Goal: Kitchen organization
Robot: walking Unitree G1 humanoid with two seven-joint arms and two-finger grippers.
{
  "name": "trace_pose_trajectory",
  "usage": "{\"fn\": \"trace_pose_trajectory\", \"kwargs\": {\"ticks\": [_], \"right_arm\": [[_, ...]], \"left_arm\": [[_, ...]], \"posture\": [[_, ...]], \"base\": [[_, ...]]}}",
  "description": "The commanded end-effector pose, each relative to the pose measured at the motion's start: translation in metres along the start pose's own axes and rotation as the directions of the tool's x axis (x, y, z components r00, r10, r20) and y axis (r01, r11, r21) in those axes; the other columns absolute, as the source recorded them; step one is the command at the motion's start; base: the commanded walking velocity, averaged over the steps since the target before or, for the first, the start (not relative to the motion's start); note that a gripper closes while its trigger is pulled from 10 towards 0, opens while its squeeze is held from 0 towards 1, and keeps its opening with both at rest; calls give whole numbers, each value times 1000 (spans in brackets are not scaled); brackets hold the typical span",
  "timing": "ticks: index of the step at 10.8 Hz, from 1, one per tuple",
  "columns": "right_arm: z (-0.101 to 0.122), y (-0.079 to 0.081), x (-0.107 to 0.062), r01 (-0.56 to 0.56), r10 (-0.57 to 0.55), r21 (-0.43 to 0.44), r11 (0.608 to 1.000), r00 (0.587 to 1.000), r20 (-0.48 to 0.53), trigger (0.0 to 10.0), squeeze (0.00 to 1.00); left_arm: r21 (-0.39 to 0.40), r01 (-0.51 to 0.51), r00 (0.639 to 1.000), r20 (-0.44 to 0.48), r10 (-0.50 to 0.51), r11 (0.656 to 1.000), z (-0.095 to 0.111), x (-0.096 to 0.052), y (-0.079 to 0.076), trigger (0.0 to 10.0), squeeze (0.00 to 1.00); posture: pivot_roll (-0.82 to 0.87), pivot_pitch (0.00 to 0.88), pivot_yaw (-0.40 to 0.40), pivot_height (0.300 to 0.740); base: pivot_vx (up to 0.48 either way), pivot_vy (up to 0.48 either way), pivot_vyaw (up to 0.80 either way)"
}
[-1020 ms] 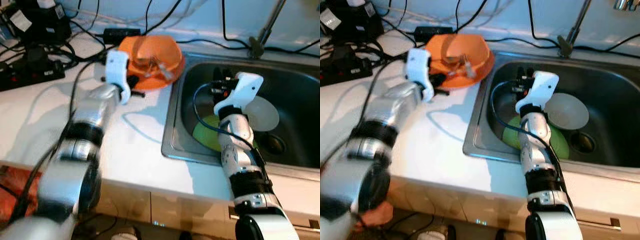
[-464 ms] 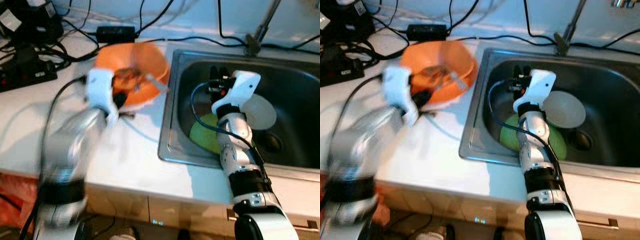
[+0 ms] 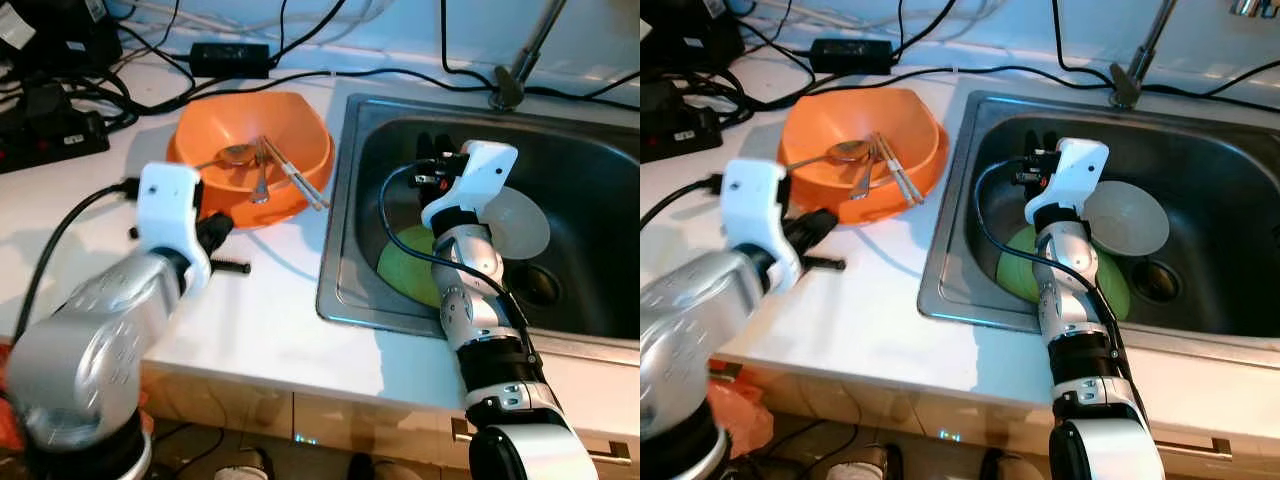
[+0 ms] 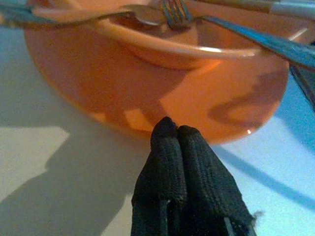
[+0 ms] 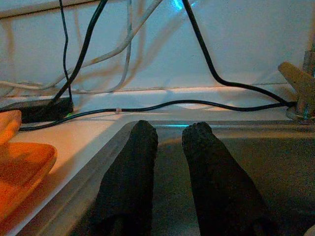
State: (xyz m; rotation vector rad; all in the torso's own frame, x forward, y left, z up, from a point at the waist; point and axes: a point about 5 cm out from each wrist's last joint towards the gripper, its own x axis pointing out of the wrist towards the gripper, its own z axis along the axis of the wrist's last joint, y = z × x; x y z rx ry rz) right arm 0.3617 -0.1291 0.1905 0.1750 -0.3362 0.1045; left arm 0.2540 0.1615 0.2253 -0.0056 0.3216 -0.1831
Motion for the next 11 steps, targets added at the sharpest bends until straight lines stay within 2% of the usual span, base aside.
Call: {"fn": "trace_pose_trajectory", "kwargs": {"ticks": [1,2,3,4,7,8,11], "right_arm": [[-14,-3,-7,11,-10,16,1000,998,-60,10000,0],[-13,-3,-7,9,-8,15,1000,998,-61,10000,0],[-14,-3,-7,7,-6,16,1000,998,-64,10000,0],[-14,-2,-7,6,-5,18,1000,998,-66,10000,0],[-13,-1,-6,5,-3,26,1000,998,-60,10000,0],[-14,0,-6,5,-3,29,1000,998,-62,10000,0],[-14,2,-5,4,-2,34,999,998,-57,10000,0]], "left_arm": [[-12,6,998,-64,-6,1000,-10,-6,-2,10000,0],[-7,-12,996,-83,11,1000,-14,-15,0,10000,0],[15,-42,997,-61,42,999,-13,-17,2,10000,0],[54,-66,997,54,63,996,4,-15,0,10000,0],[77,5,988,152,-17,997,27,-21,-9,10000,0],[82,0,987,159,-13,997,29,-20,-6,10000,0],[81,3,993,114,-12,997,19,1,-2,10000,0]], "posture": [[340,195,-27,740],[343,206,-32,740],[352,206,-37,740],[345,200,-37,740],[344,186,-34,740],[345,182,-32,740],[327,162,-24,740]], "base": [[0,0,0],[0,0,0],[0,0,0],[0,0,0],[0,0,0],[0,0,0],[0,0,0]]}}
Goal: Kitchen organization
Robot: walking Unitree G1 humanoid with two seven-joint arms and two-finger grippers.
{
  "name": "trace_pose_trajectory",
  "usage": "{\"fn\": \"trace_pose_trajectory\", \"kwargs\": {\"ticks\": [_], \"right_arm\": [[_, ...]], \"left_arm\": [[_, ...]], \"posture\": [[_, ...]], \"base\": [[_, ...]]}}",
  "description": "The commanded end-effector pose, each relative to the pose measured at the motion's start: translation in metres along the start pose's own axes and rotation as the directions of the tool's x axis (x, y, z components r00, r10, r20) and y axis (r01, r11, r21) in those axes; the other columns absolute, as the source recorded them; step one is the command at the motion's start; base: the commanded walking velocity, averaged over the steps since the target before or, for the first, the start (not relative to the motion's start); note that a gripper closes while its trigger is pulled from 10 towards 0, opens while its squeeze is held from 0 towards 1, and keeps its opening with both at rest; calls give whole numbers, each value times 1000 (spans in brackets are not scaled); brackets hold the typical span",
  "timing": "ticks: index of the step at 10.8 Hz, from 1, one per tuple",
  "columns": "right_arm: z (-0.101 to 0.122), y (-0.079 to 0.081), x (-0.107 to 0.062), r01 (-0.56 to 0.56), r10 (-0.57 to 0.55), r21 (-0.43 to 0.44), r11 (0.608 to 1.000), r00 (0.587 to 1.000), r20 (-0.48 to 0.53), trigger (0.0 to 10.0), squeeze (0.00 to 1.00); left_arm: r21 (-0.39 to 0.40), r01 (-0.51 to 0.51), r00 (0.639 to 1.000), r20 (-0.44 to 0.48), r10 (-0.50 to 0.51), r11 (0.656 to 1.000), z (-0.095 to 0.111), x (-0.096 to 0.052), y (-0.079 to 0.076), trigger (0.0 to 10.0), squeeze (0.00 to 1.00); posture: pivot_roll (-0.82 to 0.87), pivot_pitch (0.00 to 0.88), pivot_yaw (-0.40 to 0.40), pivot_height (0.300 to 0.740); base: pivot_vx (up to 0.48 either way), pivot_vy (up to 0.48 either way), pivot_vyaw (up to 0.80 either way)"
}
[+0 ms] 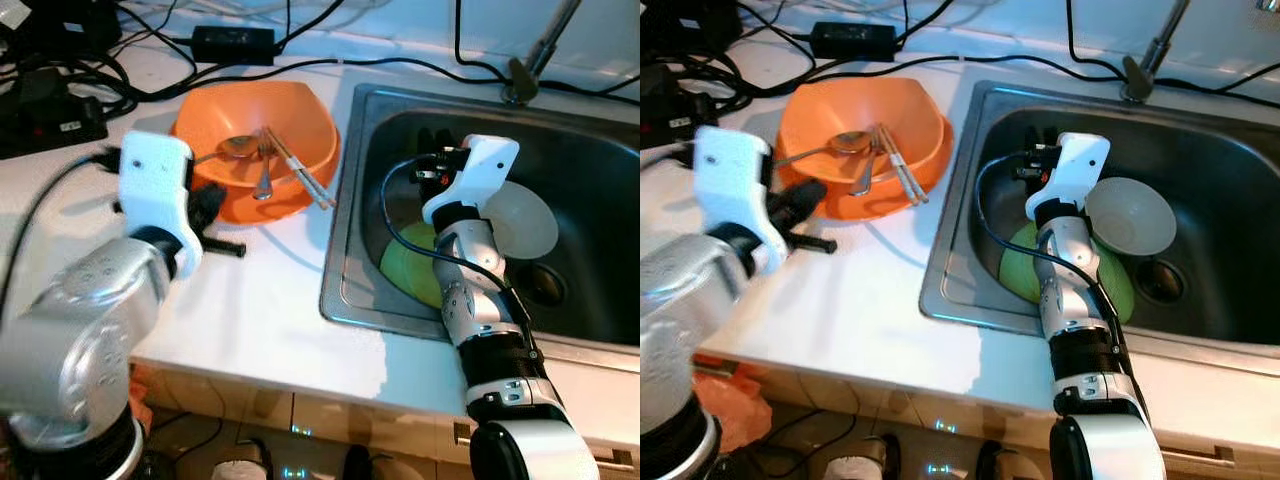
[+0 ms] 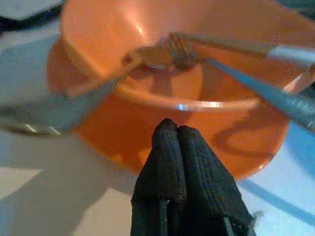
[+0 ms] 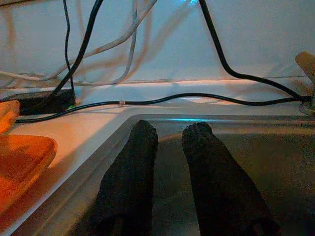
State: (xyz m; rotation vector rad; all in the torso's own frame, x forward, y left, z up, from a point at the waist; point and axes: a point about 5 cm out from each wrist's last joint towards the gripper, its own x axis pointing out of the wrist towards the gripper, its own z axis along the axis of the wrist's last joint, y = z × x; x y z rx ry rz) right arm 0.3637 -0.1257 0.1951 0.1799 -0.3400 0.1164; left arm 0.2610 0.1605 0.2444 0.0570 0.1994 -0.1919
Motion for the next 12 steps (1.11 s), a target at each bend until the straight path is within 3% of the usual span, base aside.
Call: {"fn": "trace_pose_trajectory", "kwargs": {"ticks": [1,3,7,12], "right_arm": [[-17,-3,-9,19,-18,26,999,998,-58,10000,0],[-17,-4,-10,25,-24,23,999,998,-57,10000,0],[-17,-4,-11,25,-24,18,1000,998,-57,10000,0],[-17,-5,-11,28,-27,19,999,998,-53,10000,0]], "left_arm": [[3,16,1000,-13,-16,1000,-4,6,-1,10000,0],[-8,18,999,-30,-18,1000,-13,20,-1,10000,0],[4,34,999,-24,-34,999,-21,35,-6,10000,0],[33,45,994,102,-48,998,12,35,-7,10000,0]], "posture": [[319,159,-22,740],[309,158,-24,740],[298,156,-23,740],[295,154,-21,740]], "base": [[0,0,0],[0,0,0],[0,0,0],[0,0,0]]}}
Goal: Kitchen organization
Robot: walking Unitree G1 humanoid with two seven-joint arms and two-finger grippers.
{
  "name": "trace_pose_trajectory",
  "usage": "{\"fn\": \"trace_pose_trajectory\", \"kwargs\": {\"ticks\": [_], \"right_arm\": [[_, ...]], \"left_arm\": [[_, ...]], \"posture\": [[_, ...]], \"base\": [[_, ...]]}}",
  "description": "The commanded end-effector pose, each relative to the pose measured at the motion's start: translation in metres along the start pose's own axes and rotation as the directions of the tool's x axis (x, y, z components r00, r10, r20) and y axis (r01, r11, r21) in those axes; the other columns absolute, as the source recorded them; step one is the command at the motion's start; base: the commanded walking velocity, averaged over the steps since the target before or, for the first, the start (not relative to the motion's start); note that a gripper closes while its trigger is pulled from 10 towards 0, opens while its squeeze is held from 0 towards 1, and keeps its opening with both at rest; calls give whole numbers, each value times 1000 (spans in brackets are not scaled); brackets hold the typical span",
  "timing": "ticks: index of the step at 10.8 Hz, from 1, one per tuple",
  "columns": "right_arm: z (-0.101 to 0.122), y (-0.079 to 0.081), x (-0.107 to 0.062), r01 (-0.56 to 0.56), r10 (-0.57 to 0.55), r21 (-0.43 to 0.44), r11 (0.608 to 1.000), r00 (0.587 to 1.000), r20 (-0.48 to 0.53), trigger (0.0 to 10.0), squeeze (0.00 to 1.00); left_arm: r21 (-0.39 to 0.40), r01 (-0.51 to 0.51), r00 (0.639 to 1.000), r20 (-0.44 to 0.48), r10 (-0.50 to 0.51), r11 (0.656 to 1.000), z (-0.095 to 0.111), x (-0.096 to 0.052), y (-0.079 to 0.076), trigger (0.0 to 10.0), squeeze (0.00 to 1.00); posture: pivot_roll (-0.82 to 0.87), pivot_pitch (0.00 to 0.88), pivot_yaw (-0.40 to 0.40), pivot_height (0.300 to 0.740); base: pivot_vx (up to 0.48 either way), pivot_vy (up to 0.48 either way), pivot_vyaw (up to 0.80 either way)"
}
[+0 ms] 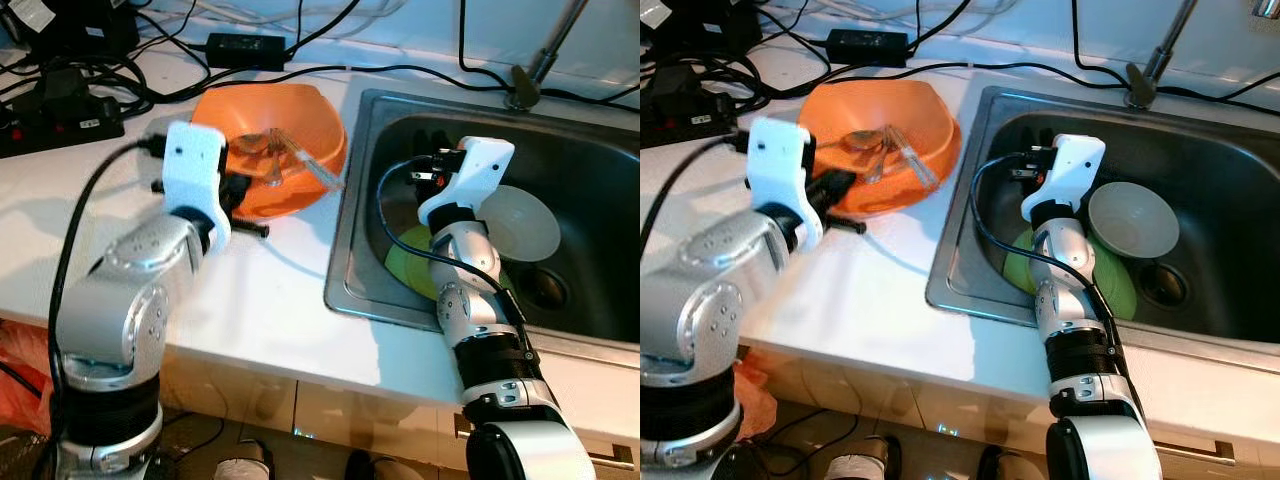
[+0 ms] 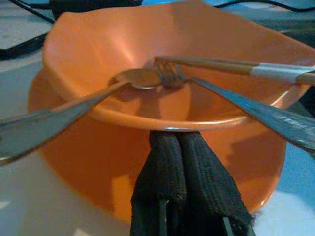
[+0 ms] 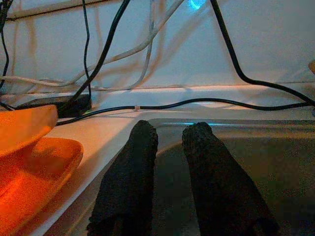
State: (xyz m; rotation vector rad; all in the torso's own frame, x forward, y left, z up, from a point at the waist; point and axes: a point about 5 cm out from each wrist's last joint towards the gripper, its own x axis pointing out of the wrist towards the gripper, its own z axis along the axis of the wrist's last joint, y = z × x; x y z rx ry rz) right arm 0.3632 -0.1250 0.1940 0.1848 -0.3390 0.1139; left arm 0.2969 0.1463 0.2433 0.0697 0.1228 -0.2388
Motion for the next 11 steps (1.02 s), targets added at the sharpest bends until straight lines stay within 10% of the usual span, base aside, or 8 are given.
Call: {"fn": "trace_pose_trajectory", "kwargs": {"ticks": [1,11], "right_arm": [[-16,-5,-10,22,-21,17,1000,998,-53,10000,0],[-15,-6,-12,29,-28,13,999,998,-50,10000,0]], "left_arm": [[5,3,1000,29,-4,1000,5,-1,0,10000,0],[-47,17,999,-45,-19,999,-25,41,-6,10000,0]], "posture": [[297,152,-21,740],[264,149,-11,740]], "base": [[0,0,0],[0,0,0]]}}
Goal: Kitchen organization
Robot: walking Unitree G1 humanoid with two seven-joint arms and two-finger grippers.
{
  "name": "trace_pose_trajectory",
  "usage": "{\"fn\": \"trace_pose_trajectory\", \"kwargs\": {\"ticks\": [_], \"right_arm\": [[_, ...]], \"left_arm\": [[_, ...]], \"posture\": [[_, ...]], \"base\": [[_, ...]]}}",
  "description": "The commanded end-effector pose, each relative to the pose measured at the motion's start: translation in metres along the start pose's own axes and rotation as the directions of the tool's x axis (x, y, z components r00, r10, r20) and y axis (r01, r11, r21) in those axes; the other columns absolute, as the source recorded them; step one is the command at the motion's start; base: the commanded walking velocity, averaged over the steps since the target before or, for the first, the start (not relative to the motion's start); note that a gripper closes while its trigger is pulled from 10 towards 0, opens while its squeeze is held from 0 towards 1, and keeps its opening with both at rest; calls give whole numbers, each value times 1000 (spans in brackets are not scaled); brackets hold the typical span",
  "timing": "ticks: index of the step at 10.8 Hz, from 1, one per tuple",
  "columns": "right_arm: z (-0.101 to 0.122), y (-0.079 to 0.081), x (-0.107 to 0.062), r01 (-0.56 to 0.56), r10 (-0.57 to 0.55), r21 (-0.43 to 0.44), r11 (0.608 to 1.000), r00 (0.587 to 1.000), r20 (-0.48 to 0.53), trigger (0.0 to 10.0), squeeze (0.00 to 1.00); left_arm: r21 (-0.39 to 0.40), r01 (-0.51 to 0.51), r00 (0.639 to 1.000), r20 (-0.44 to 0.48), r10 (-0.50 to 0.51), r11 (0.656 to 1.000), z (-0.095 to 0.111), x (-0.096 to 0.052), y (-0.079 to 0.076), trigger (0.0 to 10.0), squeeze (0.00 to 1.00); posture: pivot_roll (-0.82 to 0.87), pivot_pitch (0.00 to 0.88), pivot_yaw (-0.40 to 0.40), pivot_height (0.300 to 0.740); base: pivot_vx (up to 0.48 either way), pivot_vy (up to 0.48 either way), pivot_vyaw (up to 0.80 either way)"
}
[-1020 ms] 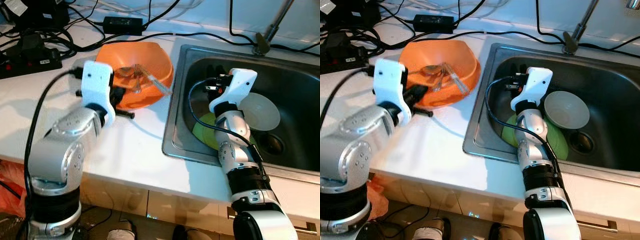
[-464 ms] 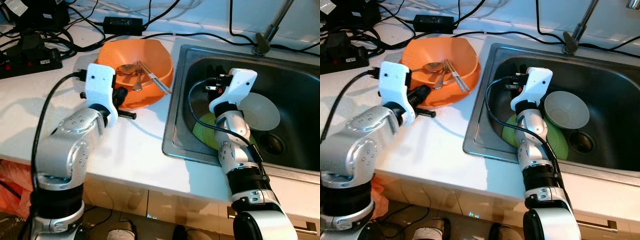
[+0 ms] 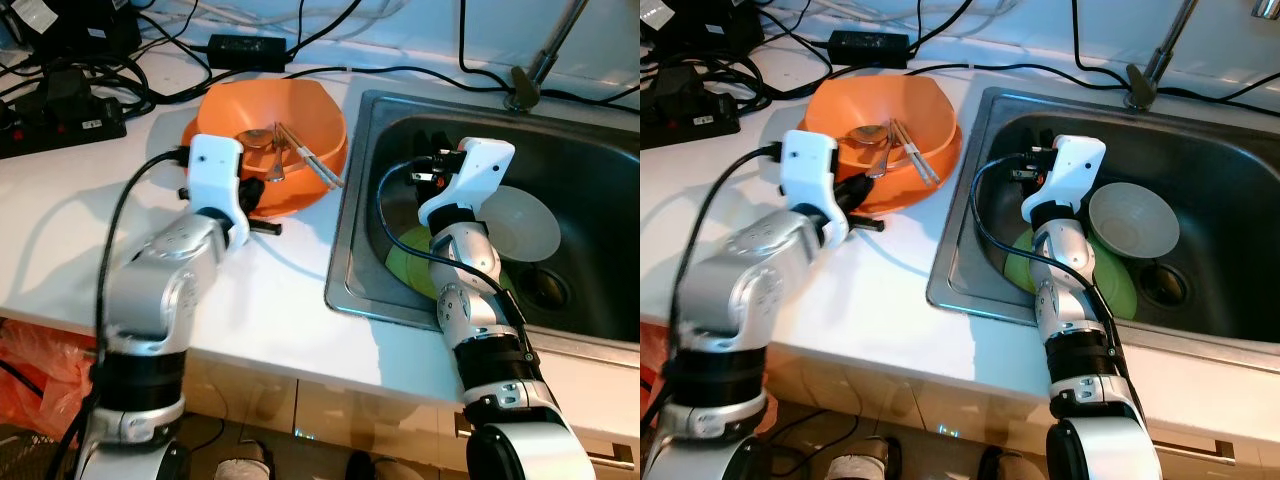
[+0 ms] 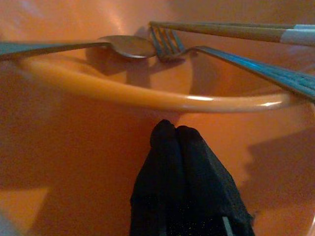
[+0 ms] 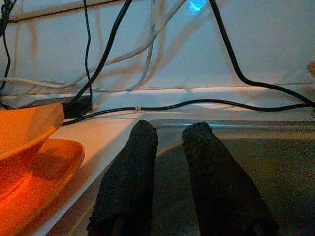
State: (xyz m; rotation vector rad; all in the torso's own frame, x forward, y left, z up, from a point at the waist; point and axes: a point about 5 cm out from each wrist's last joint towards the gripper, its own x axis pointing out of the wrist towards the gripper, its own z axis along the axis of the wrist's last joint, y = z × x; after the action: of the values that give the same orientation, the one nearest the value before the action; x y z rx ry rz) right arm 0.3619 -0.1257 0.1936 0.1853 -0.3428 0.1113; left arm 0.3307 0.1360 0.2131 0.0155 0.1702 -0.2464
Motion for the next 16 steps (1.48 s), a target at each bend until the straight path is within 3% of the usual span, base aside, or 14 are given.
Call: {"fn": "trace_pose_trajectory", "kwargs": {"ticks": [1,3,5,8,10,12,14,16], "right_arm": [[-15,-6,-11,27,-27,12,1000,998,-53,10000,0],[-16,-6,-12,31,-30,13,999,998,-54,10000,0],[-16,-4,-12,28,-27,16,999,998,-56,10000,0],[-17,-4,-13,29,-28,18,999,998,-60,10000,0],[-18,-3,-13,25,-23,22,999,998,-62,10000,0],[-19,-1,-14,20,-18,25,999,998,-67,10000,0],[-21,0,-14,11,-9,31,999,997,-79,10000,0],[-22,2,-12,-5,8,35,999,996,-89,10000,0]], "left_arm": [[13,8,1000,-2,-8,1000,1,3,-3,10000,0],[25,17,1000,21,-17,1000,10,10,-2,10000,0],[48,28,998,-50,-26,998,1,15,0,10000,0],[17,39,987,-157,-36,999,-14,6,5,10000,0],[10,56,976,-213,-53,998,-23,-11,9,10000,0],[12,70,970,-233,-65,998,-18,-36,12,10000,0],[32,27,971,-240,-18,999,-13,-67,18,10000,0],[28,-8,970,-241,14,1000,-11,-90,13,10000,0]], "posture": [[260,149,-10,740],[263,153,-6,740],[263,152,1,740],[275,161,3,740],[284,167,5,740],[307,182,7,740],[339,202,-7,740],[367,214,-26,740]], "base": [[0,0,0],[0,0,0],[0,0,0],[0,0,0],[0,0,0],[0,0,0],[0,0,0],[0,0,0]]}}
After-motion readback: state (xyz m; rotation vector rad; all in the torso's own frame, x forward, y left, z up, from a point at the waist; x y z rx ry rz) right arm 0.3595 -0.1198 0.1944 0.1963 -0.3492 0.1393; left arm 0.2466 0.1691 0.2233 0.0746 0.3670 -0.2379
